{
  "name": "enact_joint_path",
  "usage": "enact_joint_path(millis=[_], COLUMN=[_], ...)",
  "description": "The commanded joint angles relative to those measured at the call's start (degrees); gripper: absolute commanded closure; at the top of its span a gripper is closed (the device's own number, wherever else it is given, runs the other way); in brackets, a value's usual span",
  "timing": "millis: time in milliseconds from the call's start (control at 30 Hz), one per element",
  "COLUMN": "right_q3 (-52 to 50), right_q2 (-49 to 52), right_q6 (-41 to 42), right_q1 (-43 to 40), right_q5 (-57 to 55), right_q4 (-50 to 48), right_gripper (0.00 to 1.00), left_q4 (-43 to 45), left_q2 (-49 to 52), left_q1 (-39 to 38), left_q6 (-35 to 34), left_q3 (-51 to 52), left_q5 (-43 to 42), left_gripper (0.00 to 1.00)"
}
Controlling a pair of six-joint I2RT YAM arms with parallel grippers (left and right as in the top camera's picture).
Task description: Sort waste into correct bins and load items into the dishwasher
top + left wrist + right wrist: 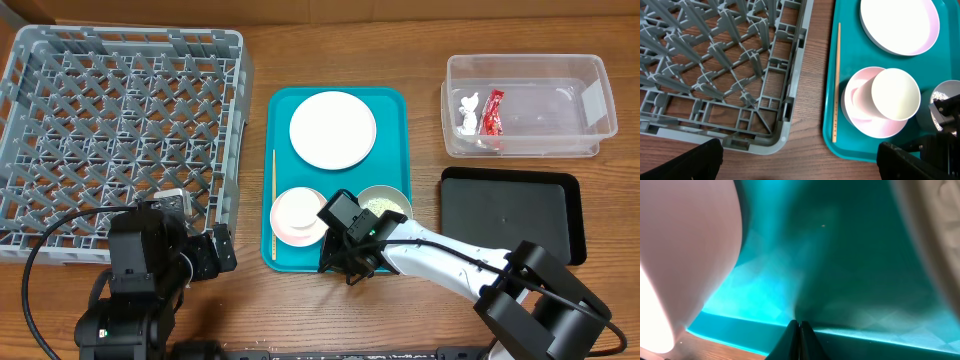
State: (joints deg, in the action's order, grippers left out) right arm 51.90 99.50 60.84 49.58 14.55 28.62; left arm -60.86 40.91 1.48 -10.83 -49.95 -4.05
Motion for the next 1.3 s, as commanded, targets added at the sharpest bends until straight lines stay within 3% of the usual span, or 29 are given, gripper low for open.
enact_joint_path(millis=[0, 300, 400, 600, 667, 733, 933, 1133, 1267], right_q3=[0.24, 6.23, 9.11, 19.61, 22.6, 23.85, 21.2, 17.9, 17.81], right_q2=[0.09, -6.69, -8.87, -13.05, -14.05, -14.25, -12.48, -7.04, -2.08], right_q6=[-1.44, -9.25, -16.63, -26.95, -28.22, -28.39, -41.27, -41.07, -34.07], right_q1=[0.85, 0.57, -0.55, -6.69, -10.43, -14.21, -19.91, -15.1, -11.82], right_q5=[1.95, -12.26, -13.4, -13.27, -13.44, -13.31, -2.34, -4.68, -14.95], right_q4=[0.24, 11.3, 13.2, 22.01, 24.72, 26.64, 27.23, 22.97, 19.78], right_gripper=[0.93, 0.77, 0.75, 0.6, 0.44, 0.37, 0.38, 0.44, 0.44], left_q4=[0.09, 0.28, 0.52, 1.38, 1.4, 1.4, 1.4, 1.53, 1.49], left_q2=[-0.13, -0.13, -0.13, -0.13, -0.13, -0.13, -0.13, -0.13, -0.13], left_q1=[-0.04, -0.04, -0.04, -0.04, -0.04, -0.04, -0.04, -0.04, -0.04], left_q6=[-0.96, -0.96, -0.96, -0.96, -0.96, -0.96, -0.96, -0.98, -0.98], left_q3=[-1.31, -1.31, -1.31, -1.31, -1.31, -1.31, -1.31, -1.31, -1.31], left_q5=[0.2, 0.2, 0.2, 0.2, 0.2, 0.2, 0.2, 0.17, 0.15], left_gripper=[0.0, 0.0, 0.0, 0.0, 0.0, 0.0, 0.0, 0.0, 0.0])
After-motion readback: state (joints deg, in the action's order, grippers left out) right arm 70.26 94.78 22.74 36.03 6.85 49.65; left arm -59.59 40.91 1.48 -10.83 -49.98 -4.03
